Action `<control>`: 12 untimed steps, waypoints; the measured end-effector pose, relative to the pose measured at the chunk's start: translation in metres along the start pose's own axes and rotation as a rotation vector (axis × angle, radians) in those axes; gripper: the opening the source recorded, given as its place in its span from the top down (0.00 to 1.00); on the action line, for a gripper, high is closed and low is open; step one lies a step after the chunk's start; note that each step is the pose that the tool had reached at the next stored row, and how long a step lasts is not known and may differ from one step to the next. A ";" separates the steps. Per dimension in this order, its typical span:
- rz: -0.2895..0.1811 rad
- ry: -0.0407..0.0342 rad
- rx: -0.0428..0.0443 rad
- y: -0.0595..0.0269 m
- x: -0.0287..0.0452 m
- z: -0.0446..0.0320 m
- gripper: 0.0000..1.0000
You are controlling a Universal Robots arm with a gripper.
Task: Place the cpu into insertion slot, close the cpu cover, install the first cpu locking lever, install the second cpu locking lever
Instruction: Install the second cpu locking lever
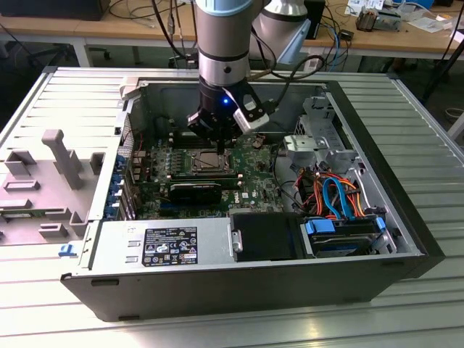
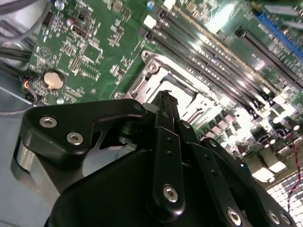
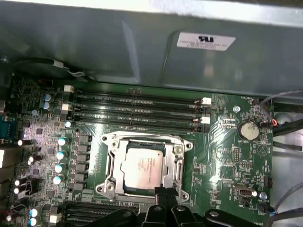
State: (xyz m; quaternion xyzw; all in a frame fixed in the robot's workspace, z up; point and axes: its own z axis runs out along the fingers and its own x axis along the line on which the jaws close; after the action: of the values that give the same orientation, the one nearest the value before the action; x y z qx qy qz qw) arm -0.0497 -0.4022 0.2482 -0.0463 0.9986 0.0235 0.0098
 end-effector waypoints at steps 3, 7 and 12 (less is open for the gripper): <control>0.000 -0.0001 0.0000 -0.0058 0.0001 0.0002 0.89; 0.000 0.0001 0.0007 -0.0152 0.0004 -0.0001 0.89; 0.000 0.0003 0.0009 -0.0209 -0.0008 0.0036 0.89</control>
State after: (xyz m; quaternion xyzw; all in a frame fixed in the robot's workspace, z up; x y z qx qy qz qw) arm -0.0468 -0.4227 0.2437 -0.0463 0.9986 0.0231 0.0096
